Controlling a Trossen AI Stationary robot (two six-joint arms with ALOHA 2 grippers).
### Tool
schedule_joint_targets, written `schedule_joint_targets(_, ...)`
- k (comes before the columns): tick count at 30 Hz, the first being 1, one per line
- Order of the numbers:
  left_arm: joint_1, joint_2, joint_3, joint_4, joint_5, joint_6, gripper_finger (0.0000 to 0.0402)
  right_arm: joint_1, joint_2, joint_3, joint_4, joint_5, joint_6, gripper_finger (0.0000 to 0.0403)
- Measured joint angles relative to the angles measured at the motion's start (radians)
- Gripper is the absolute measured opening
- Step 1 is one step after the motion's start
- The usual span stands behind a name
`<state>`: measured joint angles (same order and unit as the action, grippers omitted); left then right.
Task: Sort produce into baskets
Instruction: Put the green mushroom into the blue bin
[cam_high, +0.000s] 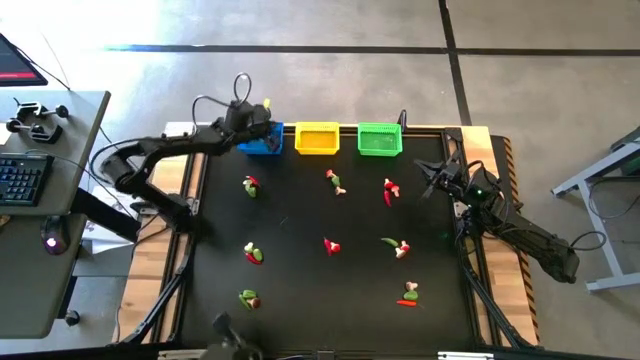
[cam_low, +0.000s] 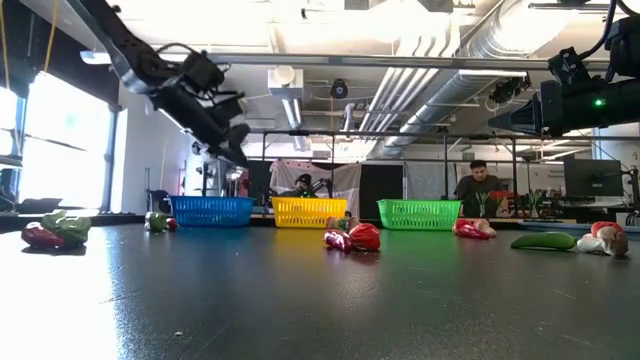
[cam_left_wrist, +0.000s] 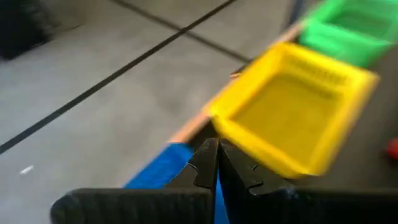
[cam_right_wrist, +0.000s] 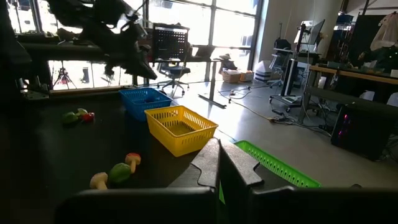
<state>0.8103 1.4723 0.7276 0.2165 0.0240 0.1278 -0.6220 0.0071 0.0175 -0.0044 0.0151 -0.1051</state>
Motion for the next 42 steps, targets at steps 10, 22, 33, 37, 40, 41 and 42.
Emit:
schedule_joint_targets(10,-0.253,-0.160,-0.063,-0.126,0.075,0.022,0.0000,0.000,0.000,0.000,0.000,0.000,0.000,0.0000)
schedule_joint_targets(22,-0.483,-0.175,-0.002,-0.508,-0.022,0.039,0.0000,0.000,0.000,0.000,0.000,0.000,0.000,0.0000)
schedule_joint_targets(33,-0.455,-0.175,0.120,-1.105,-0.317,-0.142,0.0020,0.000,0.000,0.000,0.000,0.000,0.000,0.0000)
schedule_joint_targets(37,-0.426,-0.175,0.092,-1.124,-0.319,-0.137,0.0044,0.000,0.000,0.000,0.000,0.000,0.000,0.0000)
schedule_joint_targets(40,-0.398,-0.175,0.056,-1.071,-0.320,-0.109,0.0067,0.000,0.000,0.000,0.000,0.000,0.000,0.0000)
schedule_joint_targets(41,-0.391,-0.175,0.042,-1.046,-0.317,-0.095,0.0075,0.000,0.000,0.000,0.000,0.000,0.000,0.0000)
schedule_joint_targets(42,-0.383,-0.175,0.032,-1.028,-0.314,-0.085,0.0083,0.000,0.000,0.000,0.000,0.000,0.000,0.0000)
